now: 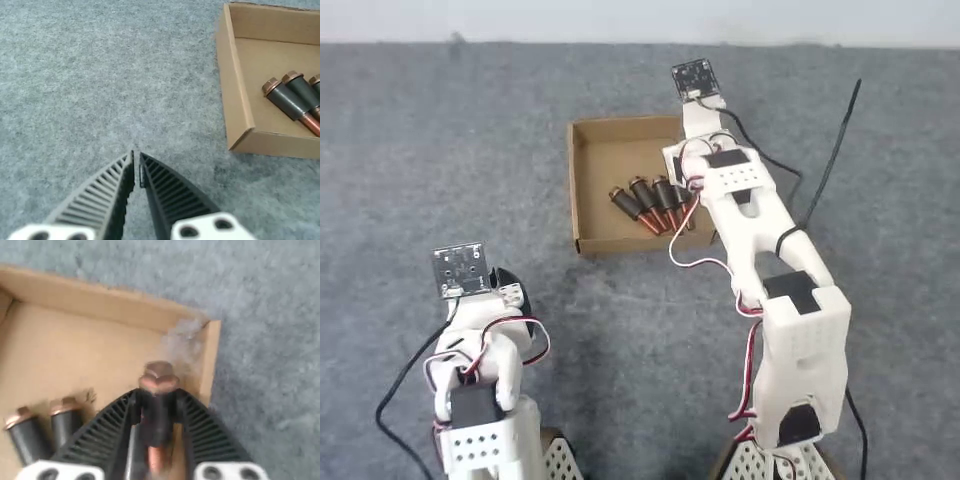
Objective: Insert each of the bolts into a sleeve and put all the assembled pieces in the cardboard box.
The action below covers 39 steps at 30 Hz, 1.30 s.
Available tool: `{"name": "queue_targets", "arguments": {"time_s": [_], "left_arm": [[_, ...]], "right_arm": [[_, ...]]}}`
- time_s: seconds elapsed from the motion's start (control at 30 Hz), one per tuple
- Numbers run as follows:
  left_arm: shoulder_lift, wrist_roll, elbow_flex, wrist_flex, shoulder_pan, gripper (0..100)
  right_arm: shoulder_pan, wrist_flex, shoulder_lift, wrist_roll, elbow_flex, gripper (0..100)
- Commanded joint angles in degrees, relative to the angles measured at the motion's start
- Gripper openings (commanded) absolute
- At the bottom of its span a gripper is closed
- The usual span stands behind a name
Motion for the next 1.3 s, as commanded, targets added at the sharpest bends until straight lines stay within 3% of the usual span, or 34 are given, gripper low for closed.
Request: {"name": "queue_targets", "arguments": {"time_s": [0.0,0.2,0.63,1.27], "left_arm": [[-0.18,-0.79,-0.57,0.09,-0.26,1],[-0.18,-0.79,-0.57,0.09,-0.26,1],[-0.18,-0.79,-0.57,0.09,-0.26,1],[-0.35,-0.79,-0.57,1.76,-0.26,1]], "right_arm": [[0.31,6.02,-2.95,0.35,-4.4,14.7],[0.75,6.81,-6.55,0.09,-3.43,0.7],[0.48,6.37,-36.35,0.26,23.38,0.7],[1.54,6.29,-96.22,0.35,70.77,0.7]]}}
